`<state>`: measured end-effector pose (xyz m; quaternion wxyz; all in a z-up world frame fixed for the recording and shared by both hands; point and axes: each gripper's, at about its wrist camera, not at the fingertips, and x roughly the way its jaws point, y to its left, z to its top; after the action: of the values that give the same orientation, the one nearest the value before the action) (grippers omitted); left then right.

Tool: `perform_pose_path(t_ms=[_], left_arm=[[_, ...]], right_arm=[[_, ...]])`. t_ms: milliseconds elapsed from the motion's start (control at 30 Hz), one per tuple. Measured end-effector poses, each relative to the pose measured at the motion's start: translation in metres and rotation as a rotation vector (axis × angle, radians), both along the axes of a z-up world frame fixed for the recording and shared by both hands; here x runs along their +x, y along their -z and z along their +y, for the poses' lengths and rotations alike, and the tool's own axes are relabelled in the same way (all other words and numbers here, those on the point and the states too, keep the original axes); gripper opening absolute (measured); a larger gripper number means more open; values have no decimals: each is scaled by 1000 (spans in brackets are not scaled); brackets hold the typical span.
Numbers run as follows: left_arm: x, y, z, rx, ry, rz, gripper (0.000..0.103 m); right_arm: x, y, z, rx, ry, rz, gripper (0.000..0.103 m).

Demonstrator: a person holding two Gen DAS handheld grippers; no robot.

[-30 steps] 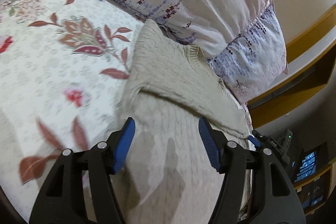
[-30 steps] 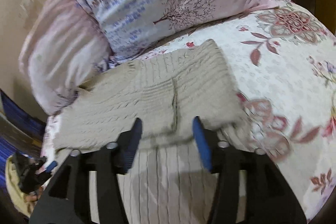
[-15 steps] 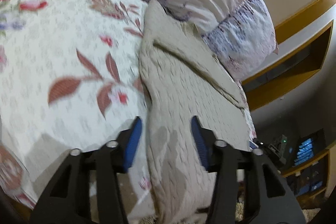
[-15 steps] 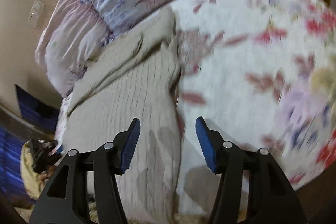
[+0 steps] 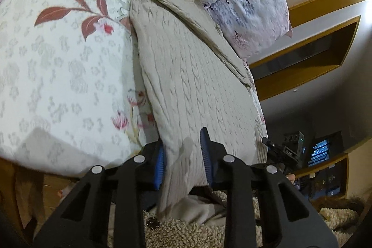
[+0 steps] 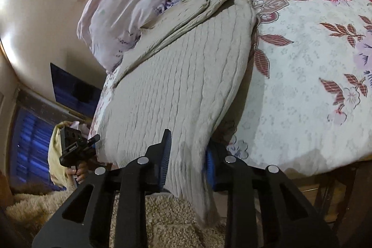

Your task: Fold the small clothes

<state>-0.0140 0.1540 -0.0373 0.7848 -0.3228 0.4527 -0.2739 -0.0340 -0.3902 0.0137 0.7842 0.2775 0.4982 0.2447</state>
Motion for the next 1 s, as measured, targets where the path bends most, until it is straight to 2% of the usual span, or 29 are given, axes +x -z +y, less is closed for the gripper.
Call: perform_pose_path(t_ms=[33, 133, 167, 367, 500, 700, 800, 1000], left_arm=[[-1, 0, 0, 4, 0, 2, 23], [0, -1, -1, 23, -4, 8, 14], [0, -2, -2, 49, -3, 5, 9], [9, -19, 1, 115, -36, -52, 6], [21, -43, 10, 152, -83, -127, 6], [58, -79, 12, 201, -167, -218, 6], [75, -93, 13, 203, -204, -249, 6], [113, -120, 3, 241, -218, -315, 6]], right_arm=[[0, 0, 2, -5, -1, -1, 26], [1, -1, 4, -21, -1, -11, 9], [3, -3, 6, -27, 1, -20, 8], [5, -34, 13, -109, 24, -175, 7], [11, -61, 13, -193, 92, -306, 7], [34, -86, 12, -241, 184, -436, 7], [49, -90, 5, -216, 222, -452, 7], [87, -90, -1, -186, 267, -437, 7]])
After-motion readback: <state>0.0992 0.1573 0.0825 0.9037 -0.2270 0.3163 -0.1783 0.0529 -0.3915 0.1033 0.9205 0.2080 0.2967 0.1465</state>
